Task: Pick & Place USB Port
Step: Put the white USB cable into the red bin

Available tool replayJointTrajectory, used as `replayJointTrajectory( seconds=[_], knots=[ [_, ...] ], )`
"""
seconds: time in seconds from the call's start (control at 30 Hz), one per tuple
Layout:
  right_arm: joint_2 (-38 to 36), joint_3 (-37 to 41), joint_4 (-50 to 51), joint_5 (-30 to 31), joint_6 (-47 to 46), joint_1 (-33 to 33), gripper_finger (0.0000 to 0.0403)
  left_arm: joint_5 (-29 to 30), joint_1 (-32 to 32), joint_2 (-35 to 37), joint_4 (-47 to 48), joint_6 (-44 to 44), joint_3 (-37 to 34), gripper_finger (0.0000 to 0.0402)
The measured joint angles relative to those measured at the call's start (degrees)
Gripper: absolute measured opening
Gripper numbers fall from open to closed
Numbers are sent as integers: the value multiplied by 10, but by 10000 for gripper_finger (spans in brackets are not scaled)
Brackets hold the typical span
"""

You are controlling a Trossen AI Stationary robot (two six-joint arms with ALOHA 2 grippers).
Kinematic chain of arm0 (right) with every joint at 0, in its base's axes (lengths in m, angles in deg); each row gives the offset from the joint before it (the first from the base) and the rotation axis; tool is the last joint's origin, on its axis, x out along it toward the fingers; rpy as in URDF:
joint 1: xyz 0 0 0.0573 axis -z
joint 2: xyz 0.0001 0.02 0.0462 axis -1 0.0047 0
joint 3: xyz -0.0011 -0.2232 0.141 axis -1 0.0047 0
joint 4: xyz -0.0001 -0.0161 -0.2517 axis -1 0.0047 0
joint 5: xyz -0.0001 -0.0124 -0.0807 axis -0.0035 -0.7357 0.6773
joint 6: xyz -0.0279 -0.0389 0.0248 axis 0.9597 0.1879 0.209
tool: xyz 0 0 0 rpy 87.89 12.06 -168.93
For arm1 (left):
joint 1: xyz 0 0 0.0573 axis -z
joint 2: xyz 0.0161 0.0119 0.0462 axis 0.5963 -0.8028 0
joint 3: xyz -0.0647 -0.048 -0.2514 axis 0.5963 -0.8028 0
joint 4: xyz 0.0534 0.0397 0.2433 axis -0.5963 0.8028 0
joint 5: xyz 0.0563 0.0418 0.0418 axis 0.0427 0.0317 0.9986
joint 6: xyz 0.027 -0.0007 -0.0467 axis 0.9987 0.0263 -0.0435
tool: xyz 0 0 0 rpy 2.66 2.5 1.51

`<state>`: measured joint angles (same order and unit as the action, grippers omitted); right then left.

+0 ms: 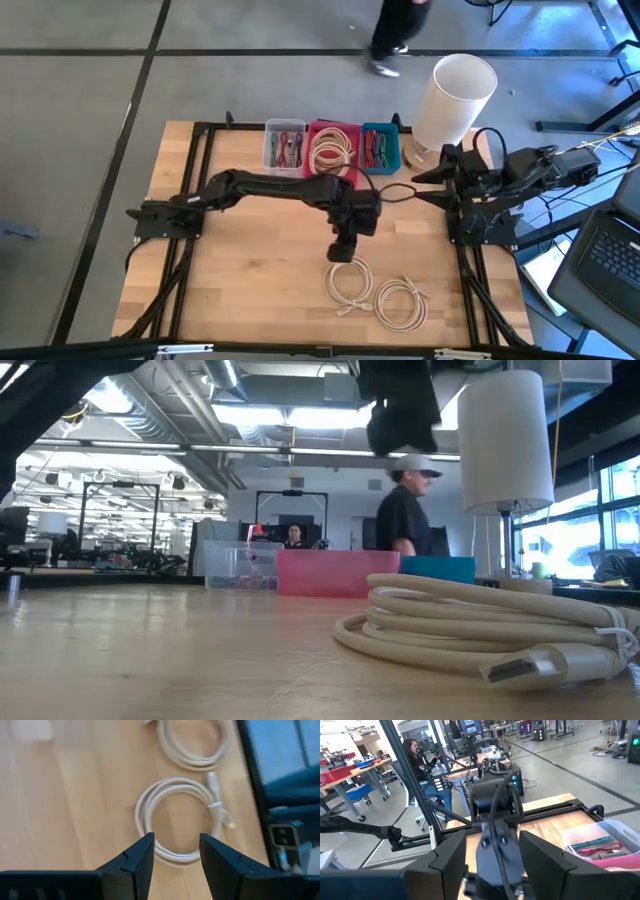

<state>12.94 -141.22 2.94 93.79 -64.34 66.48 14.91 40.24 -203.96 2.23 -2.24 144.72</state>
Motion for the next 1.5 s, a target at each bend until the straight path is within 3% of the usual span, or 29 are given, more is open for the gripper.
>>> replayJointTrajectory(
  seconds=[0.37, 0.63, 0.83, 1.5],
  knots=[
    [6, 0, 4, -25, -10, 0, 186, 78, 22, -56, -11, -112, 0, 148],
    [6, 0, 8, -26, -2, 0, 186, 95, 59, -92, -47, -158, 0, 148],
    [10, 0, 10, -38, -5, 0, 186, 223, 77, -103, -51, -165, 0, 148],
    [20, 0, 8, -70, -24, 0, 186, 223, 79, -170, -63, -163, 4, 135]
  ],
)
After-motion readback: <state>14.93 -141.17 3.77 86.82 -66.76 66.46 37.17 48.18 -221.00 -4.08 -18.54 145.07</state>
